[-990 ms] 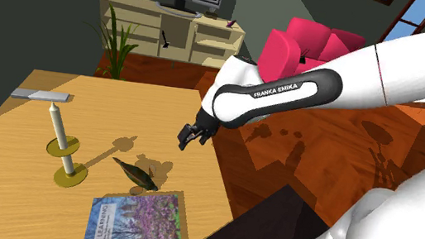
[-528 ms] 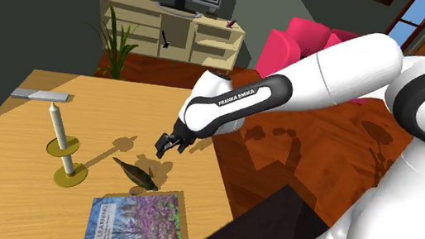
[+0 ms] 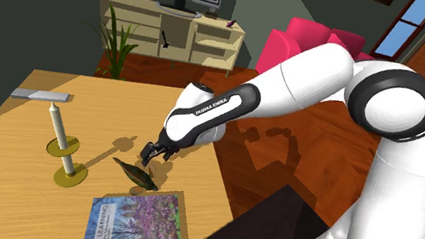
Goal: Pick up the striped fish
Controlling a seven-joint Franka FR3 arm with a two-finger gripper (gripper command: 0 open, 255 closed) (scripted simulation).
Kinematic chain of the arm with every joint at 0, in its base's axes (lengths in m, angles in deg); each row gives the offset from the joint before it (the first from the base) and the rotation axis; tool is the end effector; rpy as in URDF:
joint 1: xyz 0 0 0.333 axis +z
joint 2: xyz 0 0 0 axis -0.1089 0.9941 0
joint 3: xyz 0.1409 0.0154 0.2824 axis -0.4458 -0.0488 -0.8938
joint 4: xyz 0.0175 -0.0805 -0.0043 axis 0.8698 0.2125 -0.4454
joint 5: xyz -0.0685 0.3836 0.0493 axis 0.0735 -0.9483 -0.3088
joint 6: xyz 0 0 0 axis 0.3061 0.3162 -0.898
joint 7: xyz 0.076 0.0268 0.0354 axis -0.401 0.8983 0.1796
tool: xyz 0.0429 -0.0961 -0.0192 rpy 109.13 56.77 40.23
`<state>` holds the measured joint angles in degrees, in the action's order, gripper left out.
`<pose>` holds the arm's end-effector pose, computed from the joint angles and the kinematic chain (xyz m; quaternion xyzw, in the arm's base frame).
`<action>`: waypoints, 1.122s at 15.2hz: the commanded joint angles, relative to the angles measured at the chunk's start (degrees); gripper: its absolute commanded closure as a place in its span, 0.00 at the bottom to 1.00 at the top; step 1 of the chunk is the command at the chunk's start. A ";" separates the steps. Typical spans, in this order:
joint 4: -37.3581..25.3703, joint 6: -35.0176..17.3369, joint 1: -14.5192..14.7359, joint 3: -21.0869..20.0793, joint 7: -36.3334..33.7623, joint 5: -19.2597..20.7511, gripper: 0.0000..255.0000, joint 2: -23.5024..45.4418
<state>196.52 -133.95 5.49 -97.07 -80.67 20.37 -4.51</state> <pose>0.5326 0.2384 0.2366 -0.9857 -0.0532 -0.0442 0.1540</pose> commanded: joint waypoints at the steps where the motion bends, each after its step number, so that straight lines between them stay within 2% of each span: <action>1: -0.26 -1.26 -0.02 -0.13 0.51 -0.22 0.00 1.52; 5: -0.45 -2.78 -0.09 -0.31 1.16 -0.50 0.00 3.27; 6: -0.47 -2.84 -0.05 -0.32 1.13 -0.50 1.00 3.34; 17: -0.28 -1.61 -0.03 -0.16 0.66 -0.29 1.00 1.90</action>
<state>196.12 -135.98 5.49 -97.27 -79.90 20.03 -2.06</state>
